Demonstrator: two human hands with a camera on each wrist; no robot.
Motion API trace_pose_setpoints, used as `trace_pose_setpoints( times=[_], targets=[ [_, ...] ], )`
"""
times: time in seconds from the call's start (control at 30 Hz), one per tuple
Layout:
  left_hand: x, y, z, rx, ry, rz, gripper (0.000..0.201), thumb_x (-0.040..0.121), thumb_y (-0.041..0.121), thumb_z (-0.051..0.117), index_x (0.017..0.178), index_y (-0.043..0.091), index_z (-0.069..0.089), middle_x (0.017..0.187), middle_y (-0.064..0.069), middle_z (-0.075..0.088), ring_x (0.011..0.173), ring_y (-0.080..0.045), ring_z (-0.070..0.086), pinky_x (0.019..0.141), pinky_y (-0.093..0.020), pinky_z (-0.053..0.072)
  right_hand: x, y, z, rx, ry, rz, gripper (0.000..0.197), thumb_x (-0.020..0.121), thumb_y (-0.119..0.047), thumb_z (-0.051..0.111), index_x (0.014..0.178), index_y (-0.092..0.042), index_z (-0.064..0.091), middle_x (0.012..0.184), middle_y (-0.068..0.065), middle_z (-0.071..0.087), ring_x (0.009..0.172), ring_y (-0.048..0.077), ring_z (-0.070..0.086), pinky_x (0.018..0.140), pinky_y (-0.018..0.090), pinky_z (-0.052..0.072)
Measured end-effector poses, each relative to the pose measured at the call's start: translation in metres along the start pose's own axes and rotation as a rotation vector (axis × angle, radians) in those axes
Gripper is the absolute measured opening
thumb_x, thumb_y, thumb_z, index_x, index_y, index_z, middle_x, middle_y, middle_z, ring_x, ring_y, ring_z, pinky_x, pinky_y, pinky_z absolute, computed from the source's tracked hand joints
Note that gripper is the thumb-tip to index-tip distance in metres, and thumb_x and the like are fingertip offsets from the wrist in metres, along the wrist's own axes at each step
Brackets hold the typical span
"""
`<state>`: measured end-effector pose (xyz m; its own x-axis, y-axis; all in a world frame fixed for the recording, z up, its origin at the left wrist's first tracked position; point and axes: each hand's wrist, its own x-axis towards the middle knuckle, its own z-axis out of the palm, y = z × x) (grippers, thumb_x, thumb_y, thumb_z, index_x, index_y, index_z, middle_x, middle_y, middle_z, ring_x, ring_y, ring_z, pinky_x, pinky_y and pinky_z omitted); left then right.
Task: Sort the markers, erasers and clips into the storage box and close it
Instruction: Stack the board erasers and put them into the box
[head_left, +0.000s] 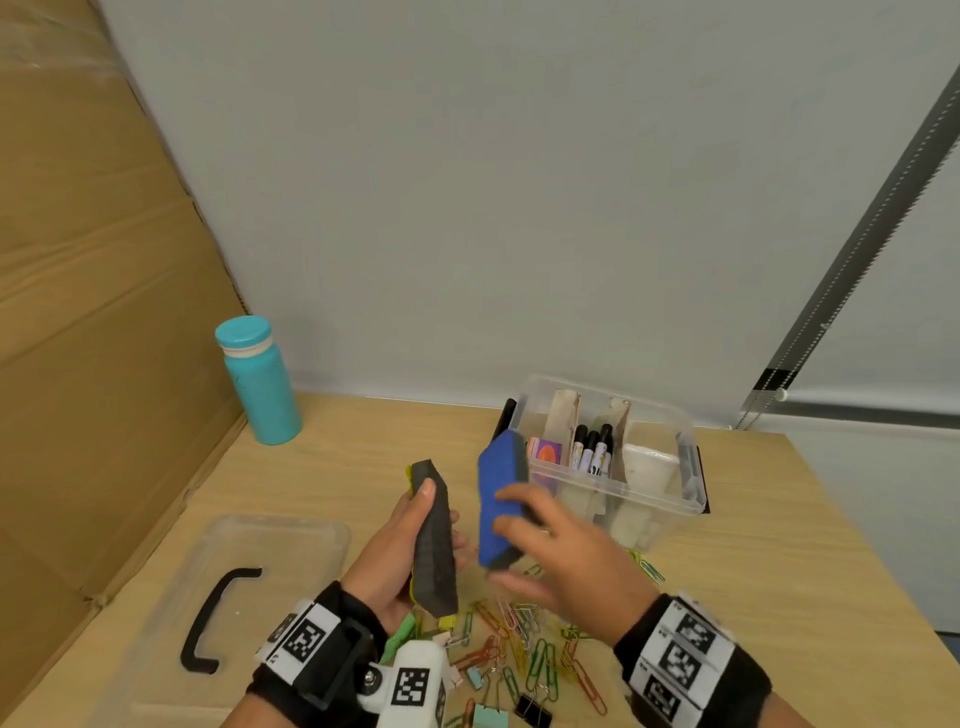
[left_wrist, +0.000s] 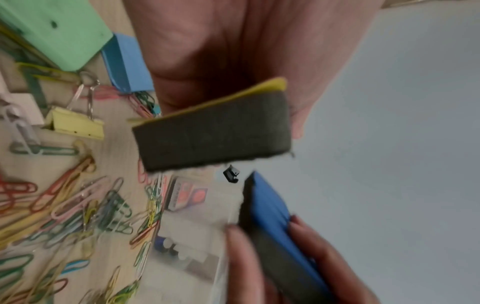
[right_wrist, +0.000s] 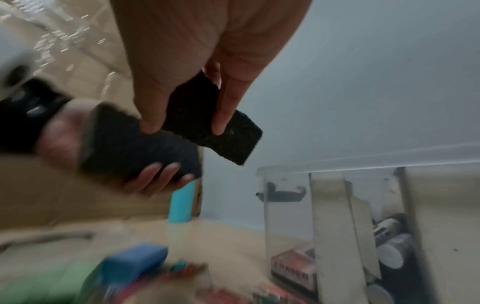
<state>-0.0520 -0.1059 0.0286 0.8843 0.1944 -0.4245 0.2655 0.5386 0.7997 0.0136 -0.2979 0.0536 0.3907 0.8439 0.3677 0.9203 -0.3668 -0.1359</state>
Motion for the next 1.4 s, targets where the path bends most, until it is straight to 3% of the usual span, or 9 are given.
trace_pose_setpoints(
  times=[0.2,0.27,0.43,0.63,0.87,1.0,1.17,1.3,1.4],
  targets=[
    [-0.003,-0.004,-0.024,-0.198,0.153,-0.09,0.05,0.09,0.053,0.044,0.105,0.009,0.06,0.091,-0.015,0.073,0.089,-0.031,0.062,0.084,-0.046,0.048,0.031,0.052,-0.032,0.213,0.29,0.431,0.053,0.082,-0.044,0.066,0.127,-0.02,0.057,0.132,-0.005,0.055,0.111,0.006,0.056,0.1,0.025,0.046],
    [-0.005,-0.004,-0.028,-0.223,0.176,-0.095,0.048,0.092,0.051,0.043,0.103,0.008,0.061,0.084,-0.016,0.073,0.086,-0.032,0.061,0.085,-0.045,0.047,0.045,0.067,-0.034,0.186,0.222,0.507,0.049,0.085,-0.042,0.064,0.127,-0.018,0.057,0.125,0.0,0.061,0.108,0.013,0.06,0.095,0.03,0.051],
    [-0.007,-0.005,-0.036,-0.329,0.201,-0.123,0.064,0.09,0.052,0.047,0.134,0.006,0.047,0.12,-0.016,0.054,0.081,-0.029,0.059,0.076,-0.042,0.049,0.07,0.087,-0.027,0.116,-0.007,0.569,0.032,0.089,-0.034,0.061,0.116,-0.016,0.063,0.105,0.003,0.068,0.095,0.019,0.063,0.082,0.028,0.05],
    [-0.01,0.0,-0.038,-0.322,0.187,-0.099,0.055,0.095,0.045,0.042,0.126,0.001,0.052,0.118,-0.021,0.057,0.095,-0.031,0.057,0.075,-0.042,0.048,0.085,0.103,-0.018,0.053,-0.17,0.588,0.026,0.091,-0.038,0.057,0.101,-0.017,0.069,0.087,0.004,0.065,0.078,0.02,0.06,0.064,0.027,0.043],
    [-0.011,-0.002,-0.038,-0.288,0.187,-0.121,0.055,0.095,0.044,0.042,0.134,0.005,0.046,0.13,-0.017,0.053,0.093,-0.03,0.058,0.088,-0.044,0.045,0.084,0.105,-0.003,-0.256,-0.616,0.574,0.042,0.1,-0.037,0.03,0.117,-0.022,0.064,0.114,0.004,0.062,0.115,0.026,0.046,0.097,0.043,0.033],
    [-0.011,-0.002,-0.036,-0.248,0.177,-0.127,0.056,0.093,0.045,0.045,0.132,0.005,0.048,0.128,-0.019,0.055,0.092,-0.032,0.06,0.104,-0.048,0.039,0.068,0.101,-0.006,-0.181,-0.39,0.526,0.039,0.098,-0.034,0.031,0.115,-0.025,0.065,0.129,-0.004,0.059,0.122,0.019,0.04,0.102,0.04,0.025],
    [-0.015,-0.007,-0.036,-0.226,0.17,-0.095,0.034,0.095,0.025,0.045,0.124,0.008,0.052,0.117,-0.013,0.058,0.091,-0.03,0.058,0.079,-0.042,0.047,0.016,0.114,-0.016,-0.185,0.016,0.705,0.036,0.097,-0.039,0.039,0.127,-0.029,0.057,0.143,-0.009,0.046,0.133,0.018,0.035,0.11,0.042,0.025],
    [-0.016,-0.009,-0.02,0.03,0.126,-0.041,0.041,0.095,0.013,0.042,0.136,0.019,0.042,0.101,-0.011,0.057,0.079,-0.025,0.056,0.068,-0.036,0.047,-0.026,0.144,-0.015,-0.197,-0.058,1.01,0.055,0.096,-0.048,0.035,0.144,-0.022,0.033,0.158,0.003,0.02,0.144,0.031,0.018,0.114,0.048,0.02],
    [-0.01,0.001,0.003,0.432,0.053,0.126,0.06,0.095,0.02,0.051,0.143,0.044,0.027,0.12,-0.005,0.051,0.096,-0.022,0.057,0.082,-0.033,0.05,-0.041,0.161,-0.004,0.022,-0.098,1.097,0.069,0.096,-0.045,0.035,0.152,-0.016,0.008,0.161,0.007,0.004,0.146,0.033,0.013,0.117,0.048,0.02]
  ],
)
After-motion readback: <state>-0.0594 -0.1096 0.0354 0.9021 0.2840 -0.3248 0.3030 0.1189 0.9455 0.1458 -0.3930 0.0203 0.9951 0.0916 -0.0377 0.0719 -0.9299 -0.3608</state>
